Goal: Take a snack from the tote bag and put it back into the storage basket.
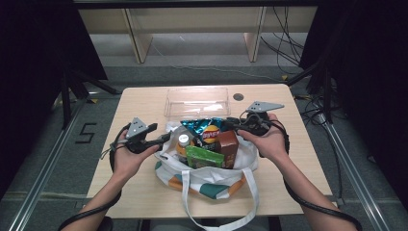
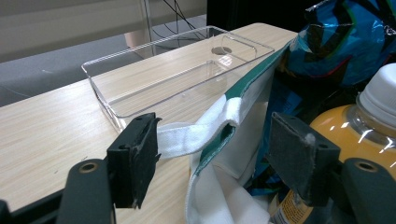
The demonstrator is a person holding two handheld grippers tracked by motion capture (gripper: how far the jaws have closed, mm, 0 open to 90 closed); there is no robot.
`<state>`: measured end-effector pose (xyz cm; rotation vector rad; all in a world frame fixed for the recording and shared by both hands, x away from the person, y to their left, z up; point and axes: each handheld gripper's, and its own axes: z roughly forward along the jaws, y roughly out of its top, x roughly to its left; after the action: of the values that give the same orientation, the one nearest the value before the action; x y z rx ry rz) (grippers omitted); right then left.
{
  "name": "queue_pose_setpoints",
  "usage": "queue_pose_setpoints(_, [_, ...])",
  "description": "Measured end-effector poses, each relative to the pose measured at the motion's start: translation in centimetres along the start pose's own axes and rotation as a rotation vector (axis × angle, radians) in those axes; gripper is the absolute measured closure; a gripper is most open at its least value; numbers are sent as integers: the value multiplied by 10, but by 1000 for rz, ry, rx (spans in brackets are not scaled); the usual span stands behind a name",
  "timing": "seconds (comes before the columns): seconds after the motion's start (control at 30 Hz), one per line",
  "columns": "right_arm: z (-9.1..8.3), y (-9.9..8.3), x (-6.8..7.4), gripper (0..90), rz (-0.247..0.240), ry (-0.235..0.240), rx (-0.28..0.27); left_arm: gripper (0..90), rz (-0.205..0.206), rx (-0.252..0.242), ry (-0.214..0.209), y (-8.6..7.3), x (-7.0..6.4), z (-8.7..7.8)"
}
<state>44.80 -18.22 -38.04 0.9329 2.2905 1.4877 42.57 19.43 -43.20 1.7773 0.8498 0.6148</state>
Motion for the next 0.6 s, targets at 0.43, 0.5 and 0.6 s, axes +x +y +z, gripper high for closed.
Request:
queue_pose_setpoints(0.43, [2,-2,7,898,-25,-12,-35,327,-14,5,11,0,1,-1])
queue_pose_setpoints(0.5, [1,-2,8,900,-32,-10,-44,325,-6,6,9,0,1,-1])
queue_pose_setpoints(0.6, [2,-1,9,900,-51,-6,-73,323,-6,2,8,1,1,-1])
